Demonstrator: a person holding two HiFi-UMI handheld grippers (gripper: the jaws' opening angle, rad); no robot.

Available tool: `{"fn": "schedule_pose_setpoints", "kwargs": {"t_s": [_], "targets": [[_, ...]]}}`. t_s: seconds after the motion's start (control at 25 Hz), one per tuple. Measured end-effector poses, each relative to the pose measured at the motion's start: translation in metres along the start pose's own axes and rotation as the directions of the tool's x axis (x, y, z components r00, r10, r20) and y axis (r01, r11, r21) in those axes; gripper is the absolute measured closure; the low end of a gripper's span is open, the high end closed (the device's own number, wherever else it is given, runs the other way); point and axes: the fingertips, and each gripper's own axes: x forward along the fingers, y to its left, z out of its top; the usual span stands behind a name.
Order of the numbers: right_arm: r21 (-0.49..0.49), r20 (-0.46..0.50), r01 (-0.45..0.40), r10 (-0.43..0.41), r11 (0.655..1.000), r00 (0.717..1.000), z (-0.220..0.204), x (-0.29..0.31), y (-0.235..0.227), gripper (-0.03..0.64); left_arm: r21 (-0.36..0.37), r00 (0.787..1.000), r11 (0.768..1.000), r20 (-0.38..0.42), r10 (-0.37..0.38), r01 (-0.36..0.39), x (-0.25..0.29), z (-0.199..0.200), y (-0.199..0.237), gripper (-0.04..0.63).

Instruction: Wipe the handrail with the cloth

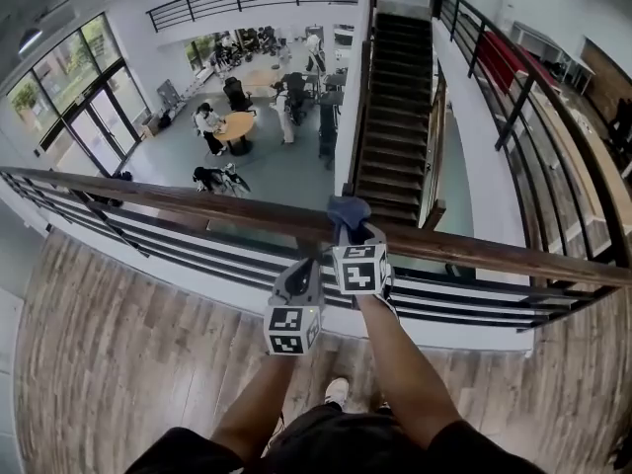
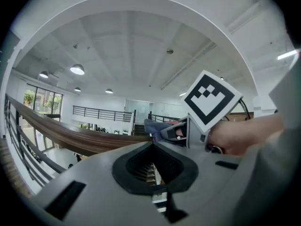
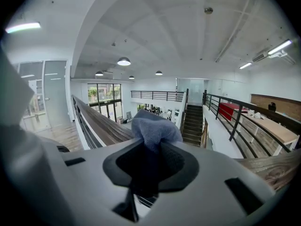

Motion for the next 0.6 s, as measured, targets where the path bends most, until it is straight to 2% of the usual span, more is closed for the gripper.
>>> {"fn": "schedule_pose_setpoints", "kwargs": {"t_s": [0.36,0.6], "targets": [[-0.005,-0.024,0.046,-0.046,0.999,0.999,-0.006,-0.015,-0.029,0.538,0.044,0.999,0.998,0.006,-0.047,0.046,0.019,0.011,-0.023,0.594],[-0.009,-0.039,0.087,-0.087,0.996,0.995,-0.024,-0.039,-0.082,0.537,0.057,0.998,0.996,-0.006,-0.064,0.064,0.034,0.012,-0.064,0.594]]}}
